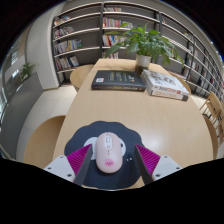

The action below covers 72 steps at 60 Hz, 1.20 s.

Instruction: Arrange mouse

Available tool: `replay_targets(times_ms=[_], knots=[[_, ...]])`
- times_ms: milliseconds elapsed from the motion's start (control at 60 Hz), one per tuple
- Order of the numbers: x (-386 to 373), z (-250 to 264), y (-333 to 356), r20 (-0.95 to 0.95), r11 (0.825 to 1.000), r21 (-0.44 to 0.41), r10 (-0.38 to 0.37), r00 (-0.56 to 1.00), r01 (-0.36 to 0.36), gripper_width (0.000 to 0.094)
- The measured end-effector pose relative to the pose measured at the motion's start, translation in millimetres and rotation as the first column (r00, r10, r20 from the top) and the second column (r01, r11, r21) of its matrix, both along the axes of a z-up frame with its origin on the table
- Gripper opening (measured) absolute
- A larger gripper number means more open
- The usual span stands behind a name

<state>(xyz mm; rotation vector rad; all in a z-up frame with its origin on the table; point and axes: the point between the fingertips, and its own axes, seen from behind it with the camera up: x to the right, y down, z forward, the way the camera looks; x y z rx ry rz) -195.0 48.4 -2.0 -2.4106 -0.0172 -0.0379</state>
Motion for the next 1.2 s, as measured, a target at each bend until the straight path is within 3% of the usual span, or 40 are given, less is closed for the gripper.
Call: replay_targets(times_ms=[333,467,800,1200], knots=[[38.8,164.9,-52.6,0.001,0.984,0.178,-0.004,1.0,0.004,0.0857],[53.7,202.3,-97.6,-0.017,0.973,0.229,-0.003,1.0,0.007,0.0851],[94.2,211.8,-192.1,-0.032,0.974,0.227,0.014,0.999,-0.006,0.0852],[123.5,199.3,-246.0,-0.04,0.978,0.21,0.002,0.999,0.006,0.0842]])
